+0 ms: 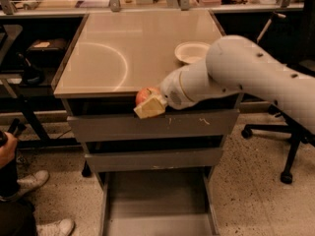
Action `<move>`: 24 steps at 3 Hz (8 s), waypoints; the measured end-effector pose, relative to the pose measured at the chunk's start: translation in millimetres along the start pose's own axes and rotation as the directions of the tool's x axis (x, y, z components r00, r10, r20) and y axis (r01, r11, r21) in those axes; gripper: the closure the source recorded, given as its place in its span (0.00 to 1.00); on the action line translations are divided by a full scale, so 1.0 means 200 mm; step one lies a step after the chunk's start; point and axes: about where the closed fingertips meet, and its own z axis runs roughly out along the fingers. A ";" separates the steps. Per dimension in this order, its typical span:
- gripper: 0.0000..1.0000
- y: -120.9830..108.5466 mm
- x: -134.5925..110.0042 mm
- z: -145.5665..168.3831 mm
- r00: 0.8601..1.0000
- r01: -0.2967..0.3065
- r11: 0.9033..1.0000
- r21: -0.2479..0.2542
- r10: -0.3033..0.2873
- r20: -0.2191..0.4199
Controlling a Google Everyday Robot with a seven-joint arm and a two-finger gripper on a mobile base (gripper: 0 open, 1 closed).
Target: Place apple into bottom drawer
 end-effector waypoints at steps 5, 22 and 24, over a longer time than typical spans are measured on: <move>1.00 0.21 1.09 0.44 0.929 -0.357 0.934 0.014 0.356 -0.101; 0.81 0.45 2.81 2.13 0.324 -0.946 0.322 -0.035 0.945 -0.042; 0.36 0.45 2.81 2.13 0.324 -0.946 0.322 -0.035 0.945 -0.042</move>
Offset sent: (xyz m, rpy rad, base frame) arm -0.1059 -0.0712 -0.2144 0.0445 0.3424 -0.2257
